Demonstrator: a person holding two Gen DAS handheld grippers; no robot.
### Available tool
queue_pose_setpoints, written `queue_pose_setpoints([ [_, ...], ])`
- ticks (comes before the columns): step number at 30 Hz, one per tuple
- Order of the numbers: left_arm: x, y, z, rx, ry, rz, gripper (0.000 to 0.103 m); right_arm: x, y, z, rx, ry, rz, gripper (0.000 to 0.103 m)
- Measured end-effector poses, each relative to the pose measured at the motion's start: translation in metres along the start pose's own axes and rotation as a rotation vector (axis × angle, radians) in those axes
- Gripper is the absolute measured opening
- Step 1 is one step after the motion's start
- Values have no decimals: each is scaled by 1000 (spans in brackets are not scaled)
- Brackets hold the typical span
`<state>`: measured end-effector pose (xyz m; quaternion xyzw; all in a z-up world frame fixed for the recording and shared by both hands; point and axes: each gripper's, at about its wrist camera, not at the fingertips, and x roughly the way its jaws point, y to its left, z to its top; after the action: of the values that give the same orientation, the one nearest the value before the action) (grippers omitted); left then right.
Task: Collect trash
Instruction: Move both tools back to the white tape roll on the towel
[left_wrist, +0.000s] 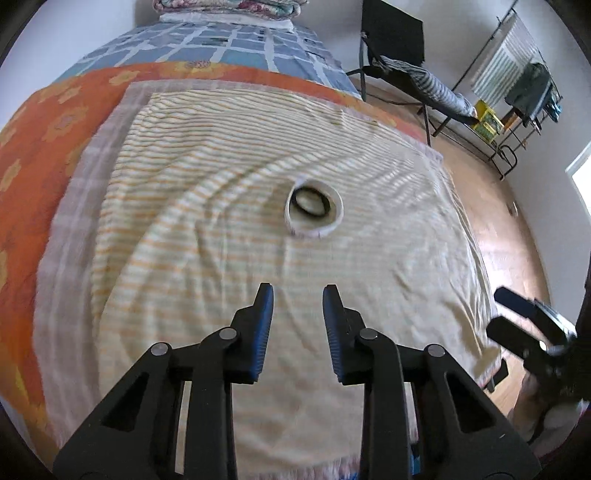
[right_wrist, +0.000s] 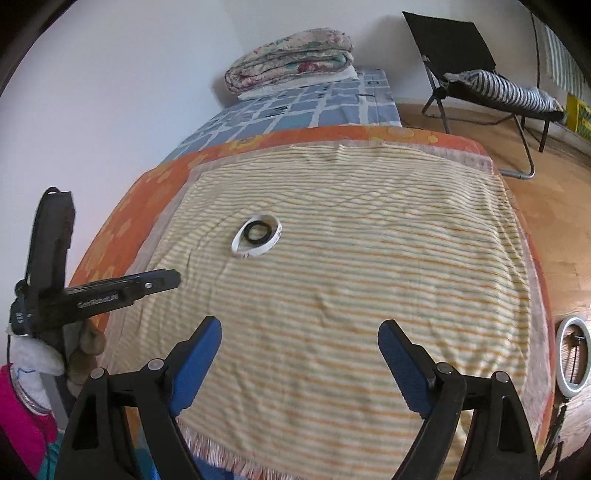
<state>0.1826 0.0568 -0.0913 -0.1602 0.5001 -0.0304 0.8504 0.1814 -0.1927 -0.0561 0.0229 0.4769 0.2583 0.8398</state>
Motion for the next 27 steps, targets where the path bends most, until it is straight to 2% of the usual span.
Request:
queue_pose_setpoints([
  [1,9,2,7,-11,9,-4,23,6,-3,4,10,5,5,87],
  [2,16,3,12,-23,18,-9,15,11,-5,8,20,10,10,86],
  [3,23,6,17,-36,25,-16,13,15,-7,10,28,14,14,86],
  [10,57,15,44,-102,38,-33,12,40,-13,27,54,33,32,86],
  [21,89,7,53,-69,56,34,12,62,-17,33,76,60,37,86],
  [23,92,6,55,-62,49,45,6,63,-17,34,75,60,33,86],
  [27,95,7,57,-73,35,28,1,66,-18,36,73,58,30,86],
])
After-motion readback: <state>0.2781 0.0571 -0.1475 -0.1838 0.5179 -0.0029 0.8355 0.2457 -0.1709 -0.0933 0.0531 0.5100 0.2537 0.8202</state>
